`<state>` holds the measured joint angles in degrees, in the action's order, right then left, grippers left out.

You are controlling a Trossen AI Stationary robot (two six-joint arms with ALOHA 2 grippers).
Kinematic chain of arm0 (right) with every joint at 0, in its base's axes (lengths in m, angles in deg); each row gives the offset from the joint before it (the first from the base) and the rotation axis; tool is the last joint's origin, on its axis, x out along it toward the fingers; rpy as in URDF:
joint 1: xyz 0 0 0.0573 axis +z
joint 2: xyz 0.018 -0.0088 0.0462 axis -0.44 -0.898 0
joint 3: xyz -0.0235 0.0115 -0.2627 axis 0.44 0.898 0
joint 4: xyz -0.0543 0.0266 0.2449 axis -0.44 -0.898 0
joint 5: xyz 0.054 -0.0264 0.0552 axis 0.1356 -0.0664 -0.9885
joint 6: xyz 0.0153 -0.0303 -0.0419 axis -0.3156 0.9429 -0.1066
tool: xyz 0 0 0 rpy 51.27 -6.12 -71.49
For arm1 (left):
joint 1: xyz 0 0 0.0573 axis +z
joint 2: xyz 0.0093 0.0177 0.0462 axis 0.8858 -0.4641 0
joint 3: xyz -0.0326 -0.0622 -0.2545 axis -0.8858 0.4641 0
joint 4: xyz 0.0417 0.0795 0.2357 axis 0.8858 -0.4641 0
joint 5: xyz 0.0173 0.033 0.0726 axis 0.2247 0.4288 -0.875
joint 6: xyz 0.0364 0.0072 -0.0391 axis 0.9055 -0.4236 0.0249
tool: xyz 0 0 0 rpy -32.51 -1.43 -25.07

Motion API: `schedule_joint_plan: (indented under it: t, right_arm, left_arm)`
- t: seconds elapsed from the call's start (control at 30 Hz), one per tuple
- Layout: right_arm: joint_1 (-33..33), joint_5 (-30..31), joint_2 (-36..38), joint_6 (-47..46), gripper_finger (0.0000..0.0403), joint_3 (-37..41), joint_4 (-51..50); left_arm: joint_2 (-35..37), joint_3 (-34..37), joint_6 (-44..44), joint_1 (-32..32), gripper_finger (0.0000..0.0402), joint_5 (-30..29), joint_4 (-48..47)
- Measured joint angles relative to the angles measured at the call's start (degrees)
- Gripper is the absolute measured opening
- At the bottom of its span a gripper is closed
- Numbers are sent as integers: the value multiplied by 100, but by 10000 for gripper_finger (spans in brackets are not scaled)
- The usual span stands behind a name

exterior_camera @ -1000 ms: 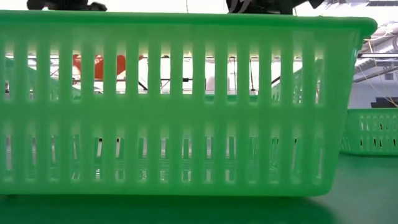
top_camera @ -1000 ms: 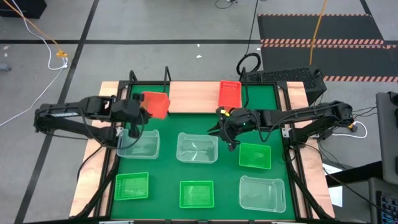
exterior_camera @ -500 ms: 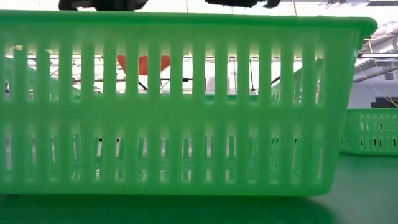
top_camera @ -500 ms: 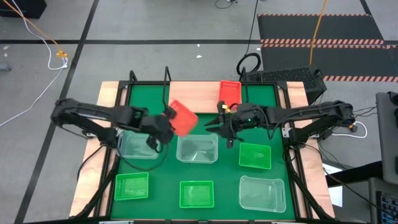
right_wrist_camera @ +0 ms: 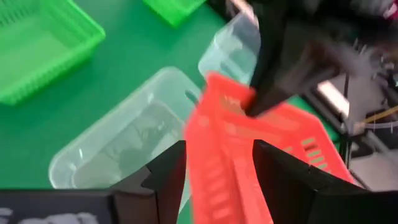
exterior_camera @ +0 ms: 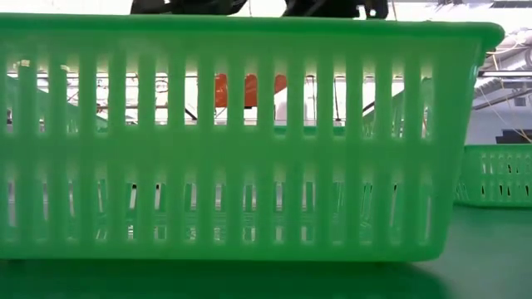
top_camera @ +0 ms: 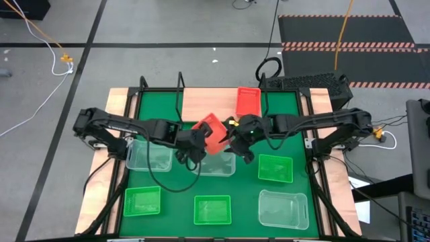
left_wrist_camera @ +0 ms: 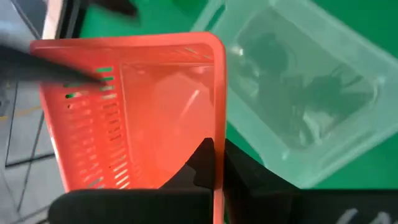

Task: Stack baskets on shelf by color
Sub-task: Stack the orange bin on top of the other orange bins on the shelf

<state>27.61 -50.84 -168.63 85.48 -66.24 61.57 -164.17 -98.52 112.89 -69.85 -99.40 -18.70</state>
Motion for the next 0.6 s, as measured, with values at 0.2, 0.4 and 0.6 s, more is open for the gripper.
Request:
schedule_joint_plan:
  t: [0.2, 0.4, 0.6]
  right_arm:
    - [-40, 120, -195, 11, 169, 0, -382]
    - [-42, 92, -279, -49, 94, -4, -708]
    - [-49, 175, -214, 178, 8, 5, -1009]
  left_arm:
    - [-88, -54, 245, -45, 26, 39, -10]
    - [-90, -49, 92, -44, 10, 33, 281]
    - [-88, -38, -1058, -14, 47, -87, 918]
